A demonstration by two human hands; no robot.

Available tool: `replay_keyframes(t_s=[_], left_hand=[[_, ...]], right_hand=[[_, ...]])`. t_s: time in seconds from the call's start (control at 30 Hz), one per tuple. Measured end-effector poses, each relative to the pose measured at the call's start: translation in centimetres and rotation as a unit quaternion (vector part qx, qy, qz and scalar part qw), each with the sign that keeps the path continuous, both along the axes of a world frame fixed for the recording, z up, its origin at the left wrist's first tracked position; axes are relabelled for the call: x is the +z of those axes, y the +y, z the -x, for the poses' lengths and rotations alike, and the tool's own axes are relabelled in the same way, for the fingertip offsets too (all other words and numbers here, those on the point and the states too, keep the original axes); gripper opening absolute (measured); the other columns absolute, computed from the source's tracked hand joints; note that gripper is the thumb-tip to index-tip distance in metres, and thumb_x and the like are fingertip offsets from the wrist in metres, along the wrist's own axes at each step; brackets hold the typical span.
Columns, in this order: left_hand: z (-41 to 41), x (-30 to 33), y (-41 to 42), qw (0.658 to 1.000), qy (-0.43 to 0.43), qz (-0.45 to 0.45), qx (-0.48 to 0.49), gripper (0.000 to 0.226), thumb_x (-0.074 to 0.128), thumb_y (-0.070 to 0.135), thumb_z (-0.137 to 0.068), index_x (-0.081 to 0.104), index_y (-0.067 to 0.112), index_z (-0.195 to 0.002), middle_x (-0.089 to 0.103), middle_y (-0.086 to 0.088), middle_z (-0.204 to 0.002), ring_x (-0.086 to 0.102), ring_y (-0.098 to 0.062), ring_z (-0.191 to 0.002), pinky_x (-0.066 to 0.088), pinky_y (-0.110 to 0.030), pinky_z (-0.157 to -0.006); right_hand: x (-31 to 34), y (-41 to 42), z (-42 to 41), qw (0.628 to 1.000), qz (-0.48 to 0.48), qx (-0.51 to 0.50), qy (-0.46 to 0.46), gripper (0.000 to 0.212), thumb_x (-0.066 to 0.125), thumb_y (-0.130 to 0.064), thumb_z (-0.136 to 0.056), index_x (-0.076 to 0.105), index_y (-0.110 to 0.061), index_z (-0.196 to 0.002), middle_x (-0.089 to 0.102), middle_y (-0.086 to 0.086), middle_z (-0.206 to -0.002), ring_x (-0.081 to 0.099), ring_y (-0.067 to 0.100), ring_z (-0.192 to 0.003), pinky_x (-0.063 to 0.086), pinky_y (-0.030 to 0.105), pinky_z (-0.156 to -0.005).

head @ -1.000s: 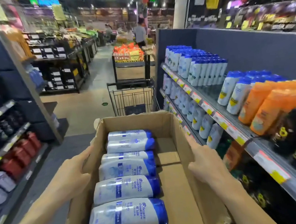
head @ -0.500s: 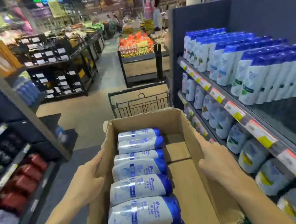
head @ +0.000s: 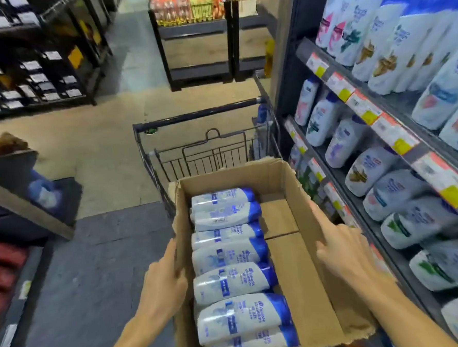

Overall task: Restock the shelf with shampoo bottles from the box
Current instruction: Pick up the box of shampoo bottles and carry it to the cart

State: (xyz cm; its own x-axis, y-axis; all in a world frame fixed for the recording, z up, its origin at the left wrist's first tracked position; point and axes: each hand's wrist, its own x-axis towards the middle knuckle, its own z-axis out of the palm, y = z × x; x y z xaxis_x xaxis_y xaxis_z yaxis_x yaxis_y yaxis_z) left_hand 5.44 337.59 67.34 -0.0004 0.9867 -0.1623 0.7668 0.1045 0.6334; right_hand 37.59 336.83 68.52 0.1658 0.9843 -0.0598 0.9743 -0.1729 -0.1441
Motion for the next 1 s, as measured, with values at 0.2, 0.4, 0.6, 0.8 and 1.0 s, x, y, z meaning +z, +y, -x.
replay_keyframes(t_s=[0.2, 0.4, 0.6, 0.8, 1.0], left_hand=[[0.8, -7.6, 7.4, 0.998, -0.036, 0.051, -0.020, 0.062, 0.049, 0.023, -0.086, 0.030, 0.039, -0.143, 0.074, -0.001, -0.080, 0.065, -0.028, -0.067, 0.054, -0.040, -0.063], [0.0, -12.9, 9.8, 0.995, -0.045, 0.088, -0.009, 0.072, 0.046, 0.015, -0.089, 0.015, 0.037, -0.150, 0.069, -0.008, -0.070, 0.056, -0.025, -0.054, 0.039, -0.030, -0.049], [-1.6, -17.5, 10.9, 0.991, -0.001, 0.126, -0.041, 0.089, 0.040, 0.015, -0.082, -0.016, 0.036, -0.148, 0.037, 0.005, -0.045, 0.036, -0.007, -0.040, 0.027, -0.021, -0.040], [-3.0, -22.8, 10.6, 0.986, 0.023, 0.165, -0.015, 0.097, 0.046, 0.006, -0.083, -0.020, 0.039, -0.147, 0.044, 0.004, -0.047, 0.042, -0.008, -0.041, 0.032, -0.023, -0.041], [-4.6, -28.6, 9.6, 0.978, 0.047, 0.195, 0.049, 0.100, 0.045, 0.007, -0.085, -0.028, 0.049, -0.140, 0.055, -0.006, -0.053, 0.052, -0.020, -0.047, 0.042, -0.035, -0.049]], right_hand=[[-6.5, 4.7, 1.1, 0.996, 0.037, -0.060, 0.056, 0.102, 0.060, -0.013, -0.082, -0.012, -0.039, -0.149, 0.050, -0.002, -0.052, 0.052, 0.018, -0.047, 0.044, 0.036, -0.045], [-12.3, 7.6, 0.6, 0.991, 0.046, -0.054, 0.113, 0.095, 0.058, -0.008, -0.086, -0.005, -0.038, -0.151, 0.063, 0.004, -0.067, 0.061, 0.022, -0.061, 0.048, 0.036, -0.058], [-18.8, 10.3, -0.2, 0.984, 0.080, -0.039, 0.155, 0.098, 0.055, -0.006, -0.088, -0.012, -0.046, -0.147, 0.070, 0.011, -0.084, 0.066, 0.026, -0.072, 0.054, 0.040, -0.069], [-24.8, 11.8, -0.8, 0.981, 0.103, -0.010, 0.161, 0.096, 0.055, -0.003, -0.088, -0.009, -0.037, -0.150, 0.067, 0.010, -0.078, 0.063, 0.025, -0.067, 0.047, 0.034, -0.059], [-32.1, 12.0, -1.1, 0.976, 0.126, 0.000, 0.175, 0.103, 0.056, 0.001, -0.084, -0.013, -0.041, -0.148, 0.067, 0.011, -0.074, 0.062, 0.027, -0.064, 0.053, 0.040, -0.060]])
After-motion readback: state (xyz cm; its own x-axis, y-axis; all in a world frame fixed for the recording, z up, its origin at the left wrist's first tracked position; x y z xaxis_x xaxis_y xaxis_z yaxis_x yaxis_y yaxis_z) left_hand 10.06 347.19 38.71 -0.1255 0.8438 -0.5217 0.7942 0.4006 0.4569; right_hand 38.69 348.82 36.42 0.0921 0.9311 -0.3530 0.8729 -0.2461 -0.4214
